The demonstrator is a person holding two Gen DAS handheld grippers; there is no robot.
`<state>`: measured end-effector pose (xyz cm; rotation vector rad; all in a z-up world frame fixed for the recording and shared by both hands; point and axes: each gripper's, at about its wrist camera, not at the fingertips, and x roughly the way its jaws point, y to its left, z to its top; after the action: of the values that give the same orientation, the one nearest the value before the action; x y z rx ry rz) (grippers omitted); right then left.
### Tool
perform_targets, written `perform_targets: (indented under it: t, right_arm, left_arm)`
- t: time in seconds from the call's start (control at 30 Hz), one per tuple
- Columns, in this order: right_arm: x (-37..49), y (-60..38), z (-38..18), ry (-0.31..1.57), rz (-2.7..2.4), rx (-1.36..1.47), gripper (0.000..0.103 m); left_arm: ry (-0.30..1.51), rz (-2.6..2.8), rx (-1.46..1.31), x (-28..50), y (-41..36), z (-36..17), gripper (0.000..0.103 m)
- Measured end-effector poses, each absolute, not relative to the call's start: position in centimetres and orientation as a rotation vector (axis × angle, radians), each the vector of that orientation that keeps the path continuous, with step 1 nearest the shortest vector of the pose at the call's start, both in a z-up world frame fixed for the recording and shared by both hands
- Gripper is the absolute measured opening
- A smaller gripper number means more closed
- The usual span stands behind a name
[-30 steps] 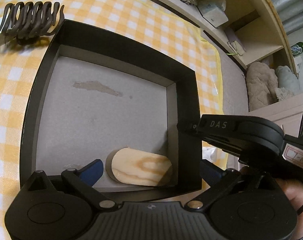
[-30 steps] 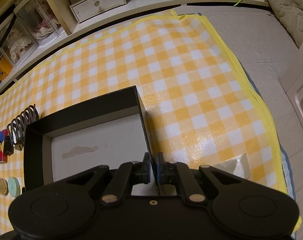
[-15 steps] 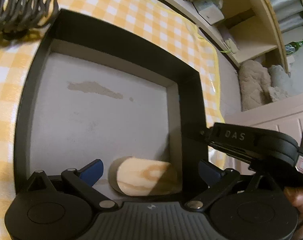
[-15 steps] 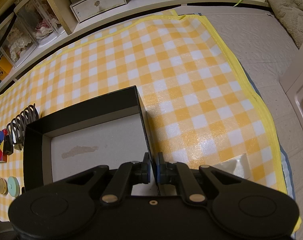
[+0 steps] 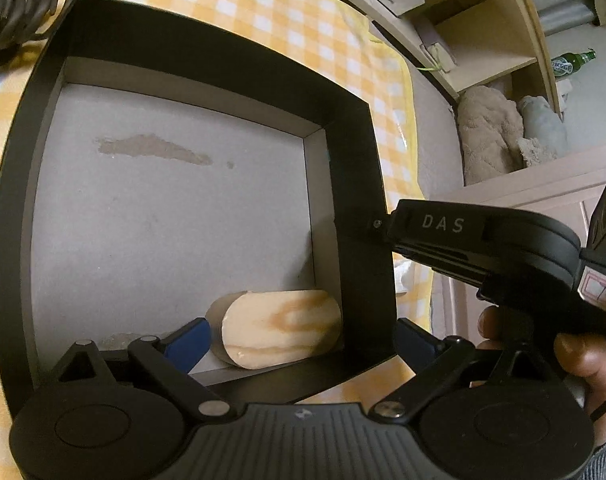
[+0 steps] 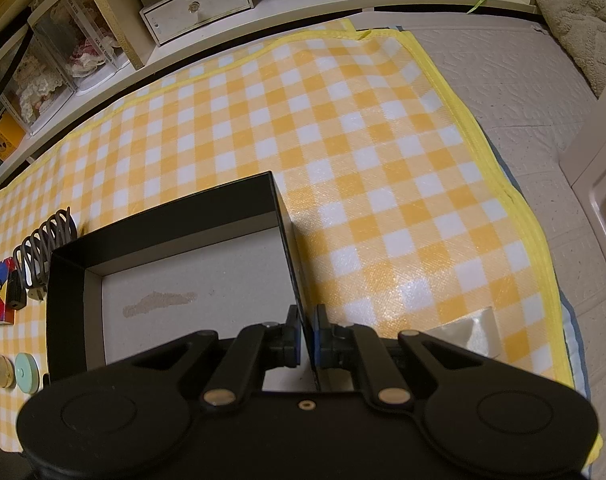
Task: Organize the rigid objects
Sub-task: 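Carry the wooden block into the black box and open the left gripper, then move the left tool back over the printed card box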
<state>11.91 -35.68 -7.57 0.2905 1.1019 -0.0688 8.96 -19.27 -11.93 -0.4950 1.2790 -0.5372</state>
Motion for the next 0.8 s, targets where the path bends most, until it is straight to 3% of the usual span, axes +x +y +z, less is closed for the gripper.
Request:
perform_targets:
  t: [0.8]
  right_arm:
    - [12.0,-35.6,-7.8,1.101,-0.068,0.286,0.006]
  left_arm:
    - [1.072,-0.428,-0.118,5.8,-17.7,-3.8,0.103]
